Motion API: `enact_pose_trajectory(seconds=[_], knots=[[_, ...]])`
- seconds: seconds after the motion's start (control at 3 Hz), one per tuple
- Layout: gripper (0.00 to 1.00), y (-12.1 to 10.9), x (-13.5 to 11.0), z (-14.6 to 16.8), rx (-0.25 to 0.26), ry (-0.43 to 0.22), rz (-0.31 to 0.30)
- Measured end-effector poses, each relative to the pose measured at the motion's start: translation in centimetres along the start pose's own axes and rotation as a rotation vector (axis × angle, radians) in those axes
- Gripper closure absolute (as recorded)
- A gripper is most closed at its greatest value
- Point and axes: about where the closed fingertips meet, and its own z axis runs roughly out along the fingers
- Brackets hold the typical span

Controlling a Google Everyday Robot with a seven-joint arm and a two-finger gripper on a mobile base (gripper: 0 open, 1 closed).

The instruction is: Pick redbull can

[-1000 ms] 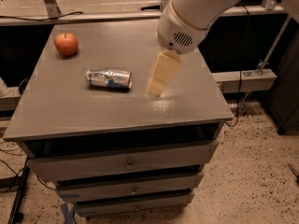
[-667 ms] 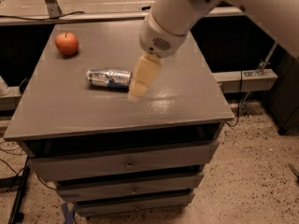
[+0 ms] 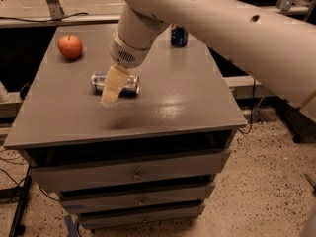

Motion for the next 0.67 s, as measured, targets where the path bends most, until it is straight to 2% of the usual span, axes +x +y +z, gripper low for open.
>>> enact_pose_trajectory(seconds=[0.33, 0.67], knots=[[0.00, -2.1, -1.1, 3.2, -0.003, -0.012, 0.040], [0.00, -4.0, -1.0, 5.4, -0.011, -0.006, 0.075]])
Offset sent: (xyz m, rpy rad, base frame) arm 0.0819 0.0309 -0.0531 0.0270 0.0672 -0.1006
